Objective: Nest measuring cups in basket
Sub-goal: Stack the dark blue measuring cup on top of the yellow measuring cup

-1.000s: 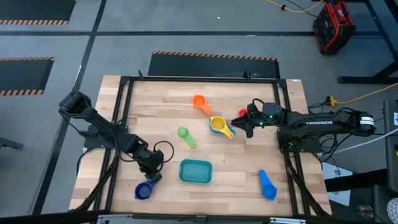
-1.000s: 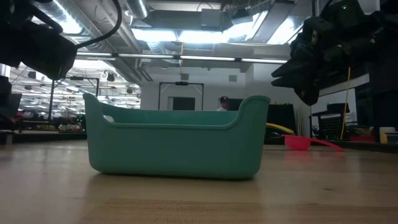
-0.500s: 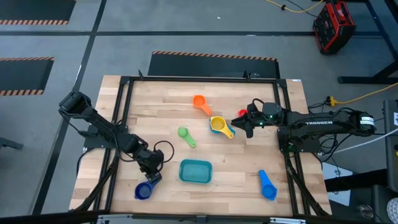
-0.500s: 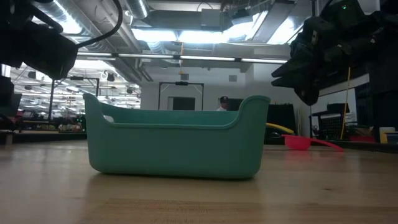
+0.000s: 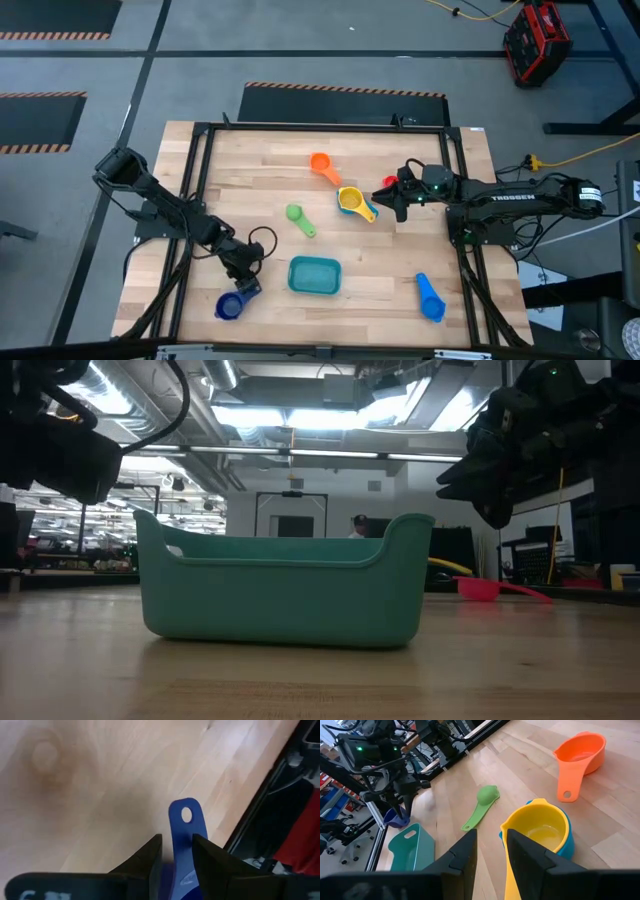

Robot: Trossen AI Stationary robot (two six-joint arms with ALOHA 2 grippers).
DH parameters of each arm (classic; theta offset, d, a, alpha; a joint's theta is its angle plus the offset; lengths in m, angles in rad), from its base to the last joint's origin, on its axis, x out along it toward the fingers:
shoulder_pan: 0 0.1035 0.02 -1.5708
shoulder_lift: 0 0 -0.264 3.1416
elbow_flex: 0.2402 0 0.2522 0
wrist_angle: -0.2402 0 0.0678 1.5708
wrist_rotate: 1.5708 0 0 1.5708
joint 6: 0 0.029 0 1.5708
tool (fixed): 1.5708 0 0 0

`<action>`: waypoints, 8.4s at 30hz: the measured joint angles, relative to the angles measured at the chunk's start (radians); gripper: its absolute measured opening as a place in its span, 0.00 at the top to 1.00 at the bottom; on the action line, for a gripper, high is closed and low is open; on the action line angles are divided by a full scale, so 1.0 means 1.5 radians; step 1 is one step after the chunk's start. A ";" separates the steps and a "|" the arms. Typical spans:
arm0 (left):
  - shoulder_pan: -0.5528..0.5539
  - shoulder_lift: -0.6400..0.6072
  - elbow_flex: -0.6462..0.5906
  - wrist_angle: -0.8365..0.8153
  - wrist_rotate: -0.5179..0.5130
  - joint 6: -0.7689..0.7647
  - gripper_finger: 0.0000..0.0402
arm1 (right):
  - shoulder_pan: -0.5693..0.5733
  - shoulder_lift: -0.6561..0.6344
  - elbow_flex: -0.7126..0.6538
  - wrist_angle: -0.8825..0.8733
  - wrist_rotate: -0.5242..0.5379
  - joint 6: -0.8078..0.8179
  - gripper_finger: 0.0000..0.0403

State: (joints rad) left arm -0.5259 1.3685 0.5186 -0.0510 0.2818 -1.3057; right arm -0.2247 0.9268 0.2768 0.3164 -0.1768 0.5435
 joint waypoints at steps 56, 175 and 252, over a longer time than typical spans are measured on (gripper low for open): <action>0.000 0.000 -0.060 0.118 0.000 0.003 0.75 | 0.000 0.000 0.000 0.000 0.000 0.001 0.72; 0.472 0.000 -0.060 0.545 0.143 0.320 1.00 | 0.020 0.590 0.490 0.107 -0.392 0.029 0.70; 0.450 0.000 -0.059 0.545 0.025 0.383 0.71 | 0.045 0.591 0.488 0.066 -0.353 -0.034 0.98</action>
State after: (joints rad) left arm 0.1493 1.3685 0.4301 0.7666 0.3189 -0.7318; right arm -0.1572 1.8137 1.0088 0.4152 -0.7060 0.4919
